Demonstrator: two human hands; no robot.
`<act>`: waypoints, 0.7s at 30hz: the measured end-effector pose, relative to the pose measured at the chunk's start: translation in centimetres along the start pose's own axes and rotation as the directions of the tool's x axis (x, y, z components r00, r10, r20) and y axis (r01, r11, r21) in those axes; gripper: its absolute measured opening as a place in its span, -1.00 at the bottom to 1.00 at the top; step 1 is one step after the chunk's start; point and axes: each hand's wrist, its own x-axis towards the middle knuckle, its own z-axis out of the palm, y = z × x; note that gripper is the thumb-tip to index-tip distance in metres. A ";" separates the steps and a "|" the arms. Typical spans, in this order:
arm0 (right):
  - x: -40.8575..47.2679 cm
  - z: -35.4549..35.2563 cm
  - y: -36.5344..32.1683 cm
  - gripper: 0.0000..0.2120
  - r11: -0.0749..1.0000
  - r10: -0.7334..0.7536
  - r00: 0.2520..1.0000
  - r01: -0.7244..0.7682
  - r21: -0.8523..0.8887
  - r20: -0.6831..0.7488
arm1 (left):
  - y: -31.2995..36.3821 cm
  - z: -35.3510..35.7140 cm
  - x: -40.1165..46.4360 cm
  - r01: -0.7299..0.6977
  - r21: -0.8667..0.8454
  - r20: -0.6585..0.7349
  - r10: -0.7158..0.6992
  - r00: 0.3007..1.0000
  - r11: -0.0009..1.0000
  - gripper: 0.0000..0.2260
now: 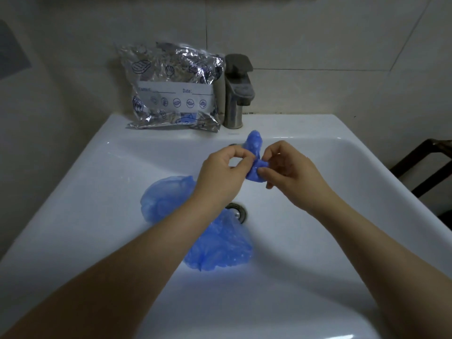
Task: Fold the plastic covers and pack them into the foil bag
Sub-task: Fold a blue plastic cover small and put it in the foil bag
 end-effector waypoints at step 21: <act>-0.2 0.0 0.1 -0.61 0.813 -0.392 0.910 0.412 -0.411 0.136 | 1.0 -1.5 0.2 0.183 -0.419 0.087 -0.161 0.983 0.889 -0.90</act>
